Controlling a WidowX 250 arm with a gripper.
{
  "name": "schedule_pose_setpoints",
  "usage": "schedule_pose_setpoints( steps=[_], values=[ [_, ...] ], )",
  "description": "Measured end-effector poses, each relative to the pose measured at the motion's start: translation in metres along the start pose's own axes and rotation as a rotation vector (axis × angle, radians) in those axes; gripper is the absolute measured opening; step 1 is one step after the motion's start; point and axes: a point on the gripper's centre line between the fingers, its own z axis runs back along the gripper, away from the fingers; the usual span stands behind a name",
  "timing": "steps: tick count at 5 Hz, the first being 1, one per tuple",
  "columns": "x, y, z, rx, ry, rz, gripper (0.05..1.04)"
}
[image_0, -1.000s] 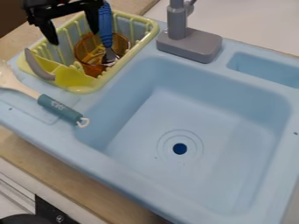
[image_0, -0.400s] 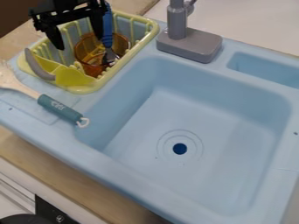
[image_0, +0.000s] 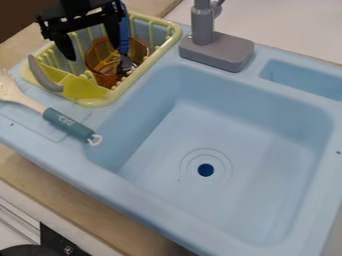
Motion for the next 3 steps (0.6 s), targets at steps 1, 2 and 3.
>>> schedule_pose_setpoints(
  steps=[1,2,3],
  values=[
    [0.0,-0.002,-0.006,-0.003,0.003,0.004,1.0],
    [0.001,-0.002,-0.016,-0.001,0.007,0.007,1.0],
    [-0.001,-0.001,-0.022,0.004,0.013,-0.006,0.998]
  ],
)
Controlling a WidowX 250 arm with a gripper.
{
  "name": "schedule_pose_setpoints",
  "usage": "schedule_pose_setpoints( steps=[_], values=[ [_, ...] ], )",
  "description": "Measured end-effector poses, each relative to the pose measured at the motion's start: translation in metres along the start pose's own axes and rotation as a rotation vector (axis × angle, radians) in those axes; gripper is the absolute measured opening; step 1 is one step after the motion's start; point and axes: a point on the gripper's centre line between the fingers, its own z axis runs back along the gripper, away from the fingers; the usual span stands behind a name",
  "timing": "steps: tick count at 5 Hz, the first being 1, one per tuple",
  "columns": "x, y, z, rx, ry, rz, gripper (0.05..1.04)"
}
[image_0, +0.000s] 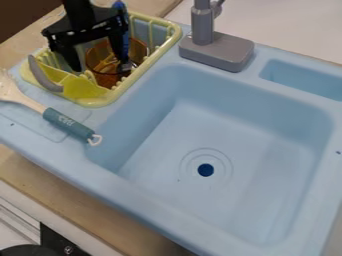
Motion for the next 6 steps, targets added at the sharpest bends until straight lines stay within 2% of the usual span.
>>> schedule_pose_setpoints(
  steps=[1,2,3,4,5,6],
  values=[
    [-0.003,0.0013,-0.0075,0.008,0.028,-0.019,0.954],
    [-0.0056,0.0018,-0.0074,0.001,0.048,-0.026,0.685],
    [-0.0048,0.0007,-0.0078,0.022,0.031,-0.048,0.389],
    [-0.0071,0.0009,-0.0099,0.017,0.038,-0.053,0.168],
    [-0.007,0.0015,-0.0103,0.018,0.033,-0.068,0.064],
    [-0.0091,0.0009,-0.0102,0.014,0.046,-0.079,0.056]
  ],
)
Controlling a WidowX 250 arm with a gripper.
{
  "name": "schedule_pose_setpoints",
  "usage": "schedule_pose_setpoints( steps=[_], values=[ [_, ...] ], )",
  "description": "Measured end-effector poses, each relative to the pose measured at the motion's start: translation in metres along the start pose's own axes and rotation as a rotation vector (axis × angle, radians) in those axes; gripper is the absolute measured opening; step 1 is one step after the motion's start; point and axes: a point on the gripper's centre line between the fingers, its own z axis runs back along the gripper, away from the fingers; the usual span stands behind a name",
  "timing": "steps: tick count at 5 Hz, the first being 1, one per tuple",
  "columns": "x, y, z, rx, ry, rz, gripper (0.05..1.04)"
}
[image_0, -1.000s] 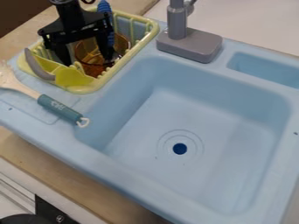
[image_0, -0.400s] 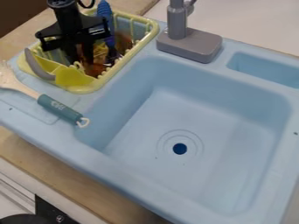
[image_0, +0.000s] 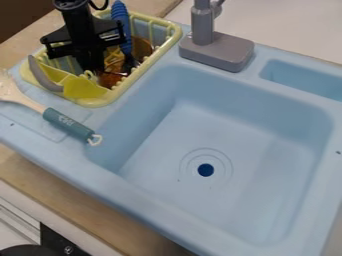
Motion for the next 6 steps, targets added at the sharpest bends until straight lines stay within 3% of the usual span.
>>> schedule_pose_setpoints(
  steps=[4,5,6],
  values=[
    [0.0,0.006,0.032,-0.089,0.007,-0.004,0.056],
    [0.004,0.005,0.042,-0.1,-0.015,0.006,0.056],
    [0.007,0.001,0.054,-0.074,-0.039,0.041,0.056]
  ],
)
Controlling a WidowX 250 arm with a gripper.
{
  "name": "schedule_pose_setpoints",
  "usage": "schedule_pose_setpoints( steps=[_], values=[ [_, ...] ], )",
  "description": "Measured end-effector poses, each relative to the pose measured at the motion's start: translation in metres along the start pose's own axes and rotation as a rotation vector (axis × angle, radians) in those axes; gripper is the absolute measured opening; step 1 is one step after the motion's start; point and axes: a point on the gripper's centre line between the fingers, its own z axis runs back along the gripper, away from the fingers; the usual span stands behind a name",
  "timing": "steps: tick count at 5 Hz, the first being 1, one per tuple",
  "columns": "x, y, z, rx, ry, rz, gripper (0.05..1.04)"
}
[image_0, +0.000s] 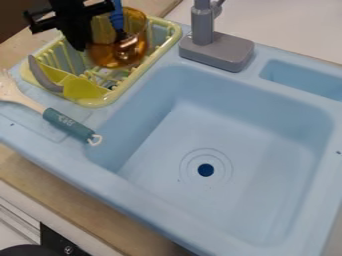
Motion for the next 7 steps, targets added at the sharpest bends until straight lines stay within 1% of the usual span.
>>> schedule_pose_setpoints(
  steps=[1,2,3,4,5,6,7],
  values=[
    [0.0,-0.009,0.021,0.018,-0.025,0.014,0.056],
    [-0.007,-0.012,0.043,0.023,-0.056,0.034,0.056],
    [-0.017,-0.012,0.054,0.007,-0.04,0.064,0.056],
    [-0.035,-0.011,0.068,-0.009,-0.051,0.082,0.056],
    [-0.057,-0.011,0.075,-0.054,0.028,0.156,0.056],
    [-0.075,-0.013,0.085,-0.114,0.06,0.179,0.056],
    [-0.097,-0.019,0.089,-0.14,0.062,0.181,0.056]
  ],
)
